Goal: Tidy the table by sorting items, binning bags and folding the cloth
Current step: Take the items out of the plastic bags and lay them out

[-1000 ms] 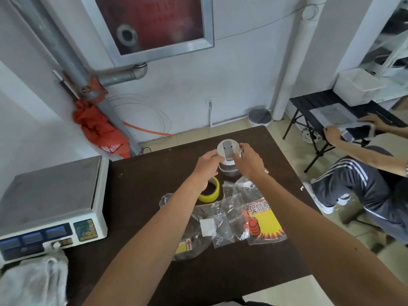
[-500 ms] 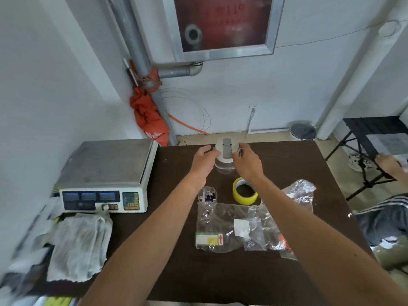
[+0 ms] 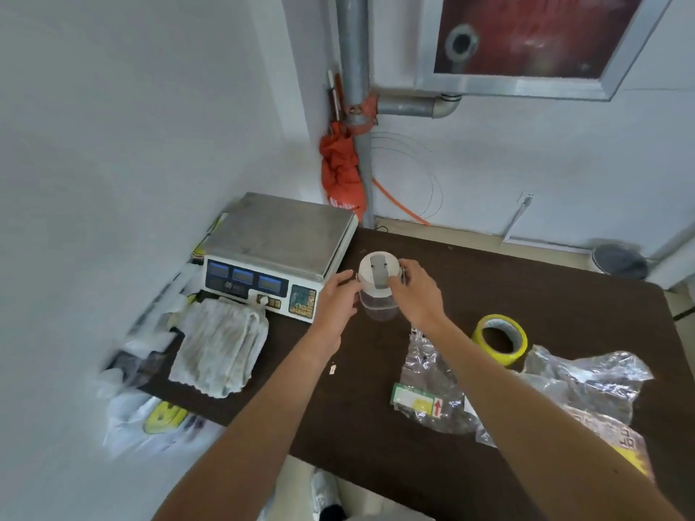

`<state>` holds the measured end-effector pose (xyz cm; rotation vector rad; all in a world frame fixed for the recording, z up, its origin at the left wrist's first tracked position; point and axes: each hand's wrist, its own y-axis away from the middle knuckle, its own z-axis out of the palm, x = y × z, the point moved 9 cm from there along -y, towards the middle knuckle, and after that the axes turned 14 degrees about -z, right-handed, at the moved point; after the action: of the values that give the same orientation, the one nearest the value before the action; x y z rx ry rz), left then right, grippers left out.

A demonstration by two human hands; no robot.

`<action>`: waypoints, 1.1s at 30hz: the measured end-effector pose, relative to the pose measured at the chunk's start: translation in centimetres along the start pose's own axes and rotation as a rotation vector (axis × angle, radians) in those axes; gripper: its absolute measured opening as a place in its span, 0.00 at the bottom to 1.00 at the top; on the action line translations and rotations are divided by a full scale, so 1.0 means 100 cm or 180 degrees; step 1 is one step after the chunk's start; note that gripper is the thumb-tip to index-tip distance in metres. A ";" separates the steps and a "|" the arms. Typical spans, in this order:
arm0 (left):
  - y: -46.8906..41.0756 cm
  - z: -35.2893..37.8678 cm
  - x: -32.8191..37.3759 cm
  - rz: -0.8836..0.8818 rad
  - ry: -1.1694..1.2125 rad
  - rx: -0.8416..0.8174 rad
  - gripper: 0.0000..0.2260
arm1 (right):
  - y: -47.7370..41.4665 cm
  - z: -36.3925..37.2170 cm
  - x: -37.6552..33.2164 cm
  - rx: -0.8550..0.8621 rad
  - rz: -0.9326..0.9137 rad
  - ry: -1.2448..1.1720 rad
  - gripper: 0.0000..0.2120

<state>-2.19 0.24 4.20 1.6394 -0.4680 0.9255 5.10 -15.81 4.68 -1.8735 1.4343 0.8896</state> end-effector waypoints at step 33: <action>0.022 -0.188 -0.071 -0.0014 0.0611 0.1079 0.15 | 0.035 0.186 -0.085 -0.1292 -0.0260 -0.0416 0.21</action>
<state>-14.17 16.20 1.06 1.8290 -0.1811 1.1948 -2.54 2.93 0.36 -2.0991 1.1515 1.3127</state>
